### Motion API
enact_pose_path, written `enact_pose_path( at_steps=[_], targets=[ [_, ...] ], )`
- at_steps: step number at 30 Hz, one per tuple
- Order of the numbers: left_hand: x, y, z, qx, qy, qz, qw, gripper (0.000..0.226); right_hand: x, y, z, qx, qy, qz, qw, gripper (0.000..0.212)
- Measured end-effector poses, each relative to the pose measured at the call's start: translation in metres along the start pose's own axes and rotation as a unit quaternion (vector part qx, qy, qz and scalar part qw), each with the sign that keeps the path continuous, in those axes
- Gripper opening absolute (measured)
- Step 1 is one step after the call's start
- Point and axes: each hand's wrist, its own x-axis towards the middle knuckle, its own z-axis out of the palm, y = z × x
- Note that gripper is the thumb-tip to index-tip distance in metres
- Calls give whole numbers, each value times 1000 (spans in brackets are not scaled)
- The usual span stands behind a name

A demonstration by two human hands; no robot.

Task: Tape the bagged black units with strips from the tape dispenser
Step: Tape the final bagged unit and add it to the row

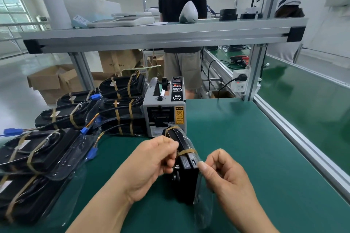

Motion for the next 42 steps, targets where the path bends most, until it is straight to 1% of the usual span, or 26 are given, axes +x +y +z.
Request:
enact_pose_path(
  at_steps=[3,5,8,12,15,19,28,32,36,38,40,42],
  targets=[
    [1,0,-2,41,-18,-7,999,18,-1,-3,1,2,-6,-4,1000,24],
    [1,2,-4,70,-29,-7,997,21,-2,-5,2,1,-10,-3,1000,19],
    [2,6,-6,114,-41,-13,993,21,-3,-7,3,11,-12,4,1000,18],
    [4,9,-3,174,-34,-9,984,19,-3,-7,4,17,-14,11,1000,19],
    [4,8,-3,194,-21,-9,981,15,-4,-7,5,15,-17,9,1000,20],
    [2,4,0,179,-6,-8,984,12,-5,-4,5,21,-21,12,1000,22],
    [-3,-1,4,158,26,-1,987,14,-5,-4,8,25,-26,12,999,25],
    [-2,0,3,172,23,0,985,10,-5,-3,8,23,-31,10,999,26],
    [-3,1,3,170,11,-5,985,12,-5,-3,8,31,-29,15,999,23],
    [-3,2,2,135,2,-19,991,9,-5,-5,8,32,-27,17,999,19],
    [-3,4,1,91,-5,-38,995,8,-6,-6,7,31,-27,17,999,20],
    [-3,6,0,84,-10,-46,995,9,-6,-6,8,33,-28,15,999,21]
  ],
)
